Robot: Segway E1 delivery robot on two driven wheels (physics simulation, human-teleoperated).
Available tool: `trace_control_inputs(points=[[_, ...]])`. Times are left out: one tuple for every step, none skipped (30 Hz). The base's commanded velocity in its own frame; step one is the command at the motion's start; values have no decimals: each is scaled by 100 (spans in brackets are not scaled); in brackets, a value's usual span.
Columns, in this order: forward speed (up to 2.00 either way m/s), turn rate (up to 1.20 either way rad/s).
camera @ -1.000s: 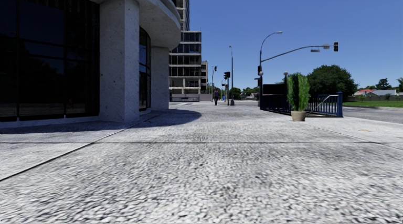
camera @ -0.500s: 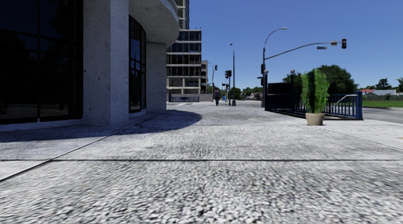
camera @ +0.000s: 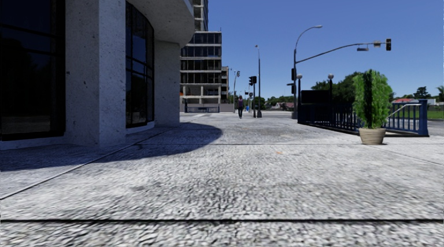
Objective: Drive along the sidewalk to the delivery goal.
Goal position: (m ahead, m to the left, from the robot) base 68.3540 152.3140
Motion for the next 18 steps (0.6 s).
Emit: trace_control_inputs(points=[[200, -23], [200, -16], [200, -11], [200, -2], [200, 0], [200, 0], [200, 0], [200, 0], [200, 0], [200, 0], [200, 0], [200, 0], [200, 0], [200, 0], [200, 0], [200, 0], [200, 0], [200, 0]])
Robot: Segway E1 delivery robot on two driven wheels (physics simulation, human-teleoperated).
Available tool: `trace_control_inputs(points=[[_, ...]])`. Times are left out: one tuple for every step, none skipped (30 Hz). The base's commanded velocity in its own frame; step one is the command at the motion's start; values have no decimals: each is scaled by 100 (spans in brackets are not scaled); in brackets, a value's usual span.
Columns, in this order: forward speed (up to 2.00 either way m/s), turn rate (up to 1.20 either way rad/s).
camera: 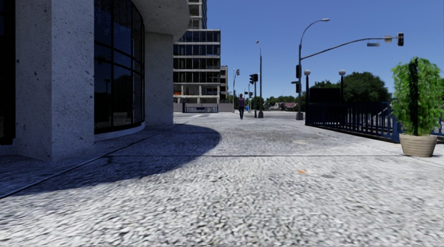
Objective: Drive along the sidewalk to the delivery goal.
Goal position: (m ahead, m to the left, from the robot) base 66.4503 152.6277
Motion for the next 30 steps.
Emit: trace_control_inputs(points=[[200, 0], [200, 0], [200, 0], [200, 0], [200, 0], [200, 0], [200, 0], [200, 0], [200, 0], [200, 0], [200, 0], [200, 0], [200, 0], [200, 0], [200, 0], [200, 0], [200, 0], [200, 0], [200, 0], [200, 0], [200, 0], [200, 0], [200, 0], [200, 0], [200, 0], [200, 0], [200, 0], [200, 0], [200, 0], [200, 0]])
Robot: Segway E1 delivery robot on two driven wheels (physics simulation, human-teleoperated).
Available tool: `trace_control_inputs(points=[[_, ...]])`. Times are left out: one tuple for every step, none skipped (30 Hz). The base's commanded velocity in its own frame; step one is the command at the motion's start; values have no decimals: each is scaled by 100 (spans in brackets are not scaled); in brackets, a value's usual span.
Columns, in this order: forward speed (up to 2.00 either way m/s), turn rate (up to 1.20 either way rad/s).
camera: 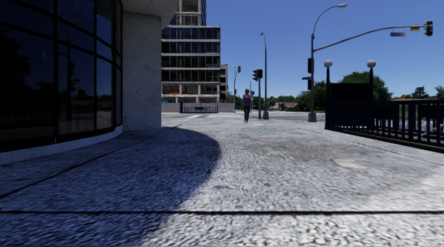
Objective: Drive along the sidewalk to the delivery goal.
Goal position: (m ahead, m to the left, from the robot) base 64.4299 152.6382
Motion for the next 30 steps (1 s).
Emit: trace_control_inputs(points=[[200, 0], [200, 0], [200, 0], [200, 0], [200, 0], [200, 0], [200, 0], [200, 0], [200, 0], [200, 0], [200, 0], [200, 0], [200, 0], [200, 0], [200, 0], [200, 0], [200, 0], [200, 0], [200, 0], [200, 0], [200, 0], [200, 0], [200, 0], [200, 0], [200, 0], [200, 0], [200, 0], [200, 0], [200, 0], [200, 0]])
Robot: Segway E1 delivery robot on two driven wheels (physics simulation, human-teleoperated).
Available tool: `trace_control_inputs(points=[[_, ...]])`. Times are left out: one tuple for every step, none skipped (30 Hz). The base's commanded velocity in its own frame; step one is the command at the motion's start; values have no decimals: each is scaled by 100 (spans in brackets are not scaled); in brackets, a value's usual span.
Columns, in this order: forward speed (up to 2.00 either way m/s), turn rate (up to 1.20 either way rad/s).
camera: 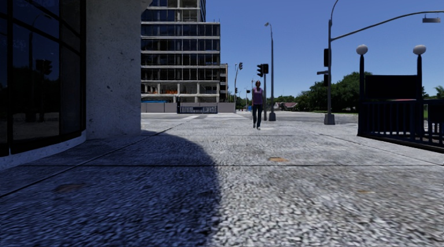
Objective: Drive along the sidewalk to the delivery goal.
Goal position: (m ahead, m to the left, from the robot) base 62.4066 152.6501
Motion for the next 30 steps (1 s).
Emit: trace_control_inputs(points=[[200, 0], [200, 0], [200, 0], [200, 0], [200, 0], [200, 0], [200, 0], [200, 0], [200, 0], [200, 0], [200, 0], [200, 0], [200, 0], [200, 0], [200, 0], [200, 0], [200, 0], [200, 0], [200, 0], [200, 0], [200, 0], [200, 0], [200, 0], [200, 0], [200, 0], [200, 0], [200, 0], [200, 0], [200, 0], [200, 0]])
